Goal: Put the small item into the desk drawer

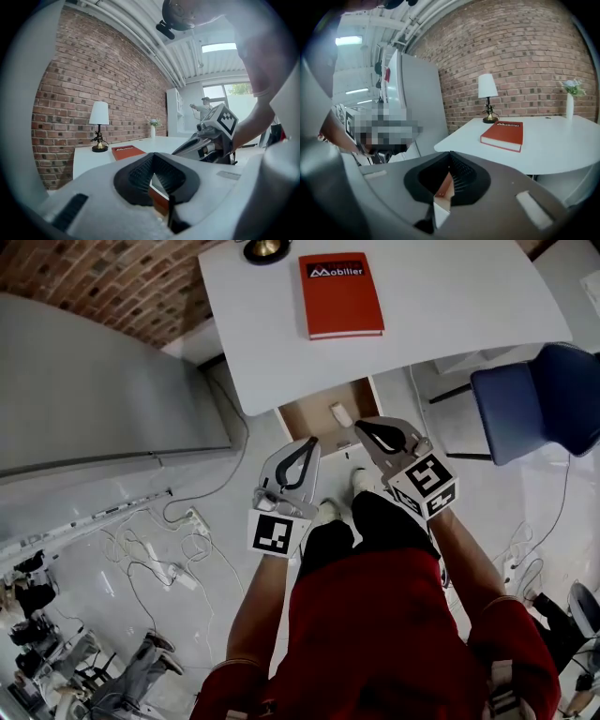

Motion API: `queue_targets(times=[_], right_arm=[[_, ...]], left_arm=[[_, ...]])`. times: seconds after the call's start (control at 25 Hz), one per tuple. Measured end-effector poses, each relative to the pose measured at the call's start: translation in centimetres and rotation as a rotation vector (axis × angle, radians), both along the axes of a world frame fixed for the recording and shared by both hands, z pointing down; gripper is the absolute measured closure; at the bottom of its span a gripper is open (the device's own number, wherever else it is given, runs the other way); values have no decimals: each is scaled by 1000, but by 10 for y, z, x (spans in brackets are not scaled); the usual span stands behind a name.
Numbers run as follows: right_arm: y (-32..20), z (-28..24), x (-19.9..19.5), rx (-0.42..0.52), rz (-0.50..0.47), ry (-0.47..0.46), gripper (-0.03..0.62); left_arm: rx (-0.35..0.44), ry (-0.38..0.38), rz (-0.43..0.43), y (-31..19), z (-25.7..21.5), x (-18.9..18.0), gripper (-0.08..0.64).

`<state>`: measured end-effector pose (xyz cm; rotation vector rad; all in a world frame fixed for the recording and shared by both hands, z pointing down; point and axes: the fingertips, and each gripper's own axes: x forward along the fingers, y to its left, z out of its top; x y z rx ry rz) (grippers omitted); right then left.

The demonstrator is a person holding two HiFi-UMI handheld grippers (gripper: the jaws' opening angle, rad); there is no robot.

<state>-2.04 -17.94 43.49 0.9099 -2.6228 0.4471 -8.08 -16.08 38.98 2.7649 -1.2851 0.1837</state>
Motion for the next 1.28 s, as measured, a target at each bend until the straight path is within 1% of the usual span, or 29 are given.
queue_targets(times=[0.12, 0.2, 0.36, 0.48, 0.72, 0.88, 1.04, 1.2, 1.28], right_arm=[[14, -35, 9, 38, 21, -87, 583], [22, -54, 14, 69, 24, -126, 583], [37, -84, 22, 120, 22, -175, 583], [49, -100, 29, 162, 26, -199, 583], [69, -124, 36, 242, 33, -234, 583], [80, -132, 40, 267, 38, -241, 583], [90, -133, 41, 281, 37, -229, 583], [95, -141, 40, 322, 39, -236, 584], [97, -141, 42, 326, 47, -231, 583]], left_arm=[[14, 24, 5, 9, -24, 8, 561], [30, 34, 16, 15, -37, 15, 561], [55, 37, 48, 26, -58, 26, 561], [74, 41, 58, 36, -72, 27, 561], [118, 40, 54, 49, -95, 18, 561], [137, 43, 54, 54, -101, 16, 561], [143, 43, 62, 59, -103, 17, 561], [147, 42, 71, 63, -106, 17, 561], [149, 43, 73, 64, -107, 17, 561]])
